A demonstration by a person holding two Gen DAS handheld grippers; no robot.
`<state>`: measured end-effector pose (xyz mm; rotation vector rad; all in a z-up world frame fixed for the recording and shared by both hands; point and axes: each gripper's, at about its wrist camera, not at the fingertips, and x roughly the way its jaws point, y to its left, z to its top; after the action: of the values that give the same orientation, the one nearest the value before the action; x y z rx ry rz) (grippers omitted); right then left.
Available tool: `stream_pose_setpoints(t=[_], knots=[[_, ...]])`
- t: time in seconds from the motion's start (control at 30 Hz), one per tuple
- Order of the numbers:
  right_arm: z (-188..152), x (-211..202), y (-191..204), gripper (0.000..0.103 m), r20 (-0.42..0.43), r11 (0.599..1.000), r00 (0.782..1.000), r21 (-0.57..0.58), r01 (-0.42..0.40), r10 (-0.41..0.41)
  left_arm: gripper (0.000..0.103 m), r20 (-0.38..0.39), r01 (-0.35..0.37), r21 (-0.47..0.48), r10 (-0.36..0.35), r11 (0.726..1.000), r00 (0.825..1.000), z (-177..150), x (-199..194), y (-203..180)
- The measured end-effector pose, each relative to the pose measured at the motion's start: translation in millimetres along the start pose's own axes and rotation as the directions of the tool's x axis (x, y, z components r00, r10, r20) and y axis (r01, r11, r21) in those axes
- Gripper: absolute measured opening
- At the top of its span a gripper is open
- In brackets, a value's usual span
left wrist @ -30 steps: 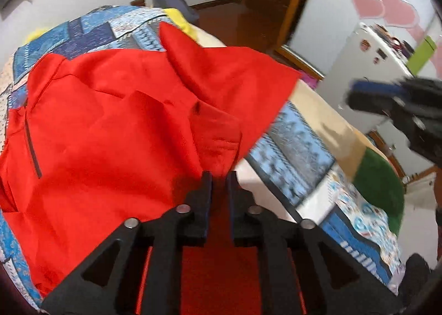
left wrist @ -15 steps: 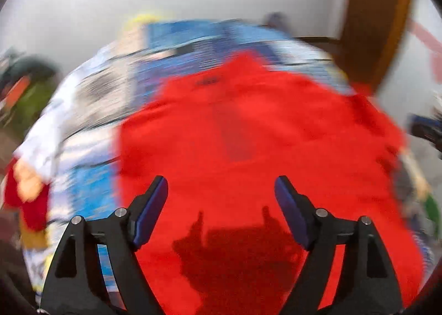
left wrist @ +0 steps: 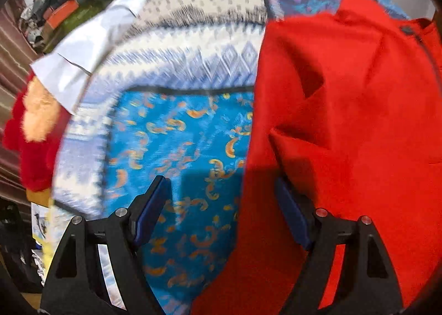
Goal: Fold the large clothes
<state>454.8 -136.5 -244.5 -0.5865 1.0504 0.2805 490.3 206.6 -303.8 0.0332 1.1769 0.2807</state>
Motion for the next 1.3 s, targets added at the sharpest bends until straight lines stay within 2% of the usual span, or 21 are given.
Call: stream_pose_setpoints(t=[0.07, 0.1, 0.17, 0.27, 0.33, 0.4, 0.47, 0.5, 0.53, 0.63, 0.7, 0.87, 0.97, 1.13, 1.17, 1.23, 1.3], knots=[[-6, 8, 3, 0.009, 0.012, 0.984, 0.986, -0.057, 0.169, -0.168, 0.089, 0.038, -0.022, 0.015, 0.022, 1.0, 0.999, 1, 4, -4], [-8, 12, 1, 0.009, 0.003, 0.978, 0.98, -0.064, 0.199, -0.199, 0.09, 0.049, -0.023, 0.017, 0.022, 1.0, 0.999, 0, 5, -4], [-13, 16, -7, 0.009, 0.006, 0.978, 0.979, -0.052, 0.202, -0.202, 0.09, 0.058, 0.012, 0.001, -0.012, 1.0, 0.998, 0, 5, -1], [-17, 17, -25, 0.009, -0.001, 0.989, 0.989, 0.008, 0.15, -0.15, 0.088, 0.064, 0.129, 0.038, -0.131, 0.991, 0.989, -5, 2, -7], [-18, 16, -35, 0.009, -0.002, 0.994, 0.995, 0.043, 0.096, -0.096, 0.072, 0.07, 0.138, 0.092, -0.145, 0.986, 0.987, -10, 2, -20], [-18, 17, -41, 0.009, 0.001, 0.996, 0.998, 0.066, 0.055, -0.056, 0.037, 0.075, 0.135, 0.133, -0.145, 0.982, 0.987, -12, -1, -33], [-21, 17, -47, 0.009, 0.006, 0.996, 1.0, 0.089, 0.02, -0.021, 0.027, 0.078, 0.082, 0.141, -0.093, 0.987, 0.993, -11, -1, -39], [-21, 17, -51, 0.009, 0.007, 0.995, 1.0, 0.099, 0.007, -0.008, 0.005, 0.092, 0.025, 0.144, -0.038, 0.989, 0.995, -11, -2, -39], [-23, 17, -54, 0.009, 0.008, 0.994, 1.0, 0.113, -0.012, 0.011, 0.006, 0.095, -0.061, 0.14, 0.048, 0.988, 0.994, -11, 3, -37], [-25, 15, -63, 0.009, 0.008, 0.991, 0.999, 0.132, -0.038, 0.037, 0.005, 0.073, -0.067, 0.094, 0.06, 0.993, 0.995, -10, 13, -17], [-28, 16, -68, 0.009, -0.002, 0.992, 1.0, 0.126, 0.01, -0.01, 0.005, 0.06, -0.049, 0.081, 0.045, 0.996, 0.997, -11, 18, -10], [-40, 13, -82, 0.009, 0.01, 0.989, 1.0, 0.146, 0.001, -0.003, 0.005, 0.069, -0.114, 0.118, 0.106, 0.986, 0.992, -22, 18, -19], [-46, 8, -77, 0.009, 0.011, 0.993, 0.998, 0.106, 0.055, -0.056, 0.006, 0.071, -0.126, 0.12, 0.118, 0.985, 0.99, -26, 19, -19], [-60, -1, -88, 0.01, -0.007, 0.975, 0.979, 0.09, 0.205, -0.205, 0.006, 0.027, -0.122, 0.09, 0.12, 0.988, 0.992, -26, 7, -13], [-64, -4, -94, 0.01, -0.018, 0.973, 0.979, 0.111, 0.202, -0.201, 0.006, 0.012, -0.114, 0.086, 0.113, 0.99, 0.994, -25, 3, -10], [-73, -16, -115, 0.01, -0.027, 0.974, 0.994, 0.198, 0.11, -0.107, 0.006, 0.008, -0.078, 0.076, 0.077, 0.994, 0.997, -23, -10, -6], [-80, -27, -133, 0.01, -0.002, 0.962, 1.0, 0.273, 0.001, -0.001, 0.007, 0.066, -0.056, 0.103, 0.05, 0.993, 0.997, -23, -34, -8]])
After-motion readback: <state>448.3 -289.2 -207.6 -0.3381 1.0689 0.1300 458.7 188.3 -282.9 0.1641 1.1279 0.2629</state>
